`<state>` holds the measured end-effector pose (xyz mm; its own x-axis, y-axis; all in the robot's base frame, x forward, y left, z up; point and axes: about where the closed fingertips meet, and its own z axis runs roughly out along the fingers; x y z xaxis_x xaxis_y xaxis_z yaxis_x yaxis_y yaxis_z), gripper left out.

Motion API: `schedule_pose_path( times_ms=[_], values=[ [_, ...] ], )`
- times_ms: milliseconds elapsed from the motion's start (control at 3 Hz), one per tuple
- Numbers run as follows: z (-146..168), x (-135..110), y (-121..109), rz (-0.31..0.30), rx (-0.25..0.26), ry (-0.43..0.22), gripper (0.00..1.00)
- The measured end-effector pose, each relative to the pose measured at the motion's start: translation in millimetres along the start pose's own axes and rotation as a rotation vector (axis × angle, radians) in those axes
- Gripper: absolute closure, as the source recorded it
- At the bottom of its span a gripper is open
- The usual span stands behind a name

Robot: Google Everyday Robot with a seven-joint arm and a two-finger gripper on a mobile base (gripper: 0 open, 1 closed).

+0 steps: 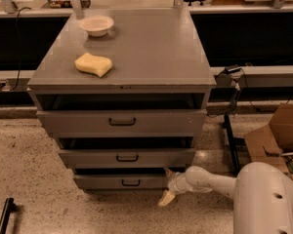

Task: Open bottom drawer

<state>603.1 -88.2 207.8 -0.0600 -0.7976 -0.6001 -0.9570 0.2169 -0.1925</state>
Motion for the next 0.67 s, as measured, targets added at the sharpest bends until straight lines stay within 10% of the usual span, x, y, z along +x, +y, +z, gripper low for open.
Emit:
schedule_pose_path(
  times_ms=[667],
  values=[
    [9.8, 10.6, -7.9, 0.007, 0.0, 0.041, 0.18]
  ],
)
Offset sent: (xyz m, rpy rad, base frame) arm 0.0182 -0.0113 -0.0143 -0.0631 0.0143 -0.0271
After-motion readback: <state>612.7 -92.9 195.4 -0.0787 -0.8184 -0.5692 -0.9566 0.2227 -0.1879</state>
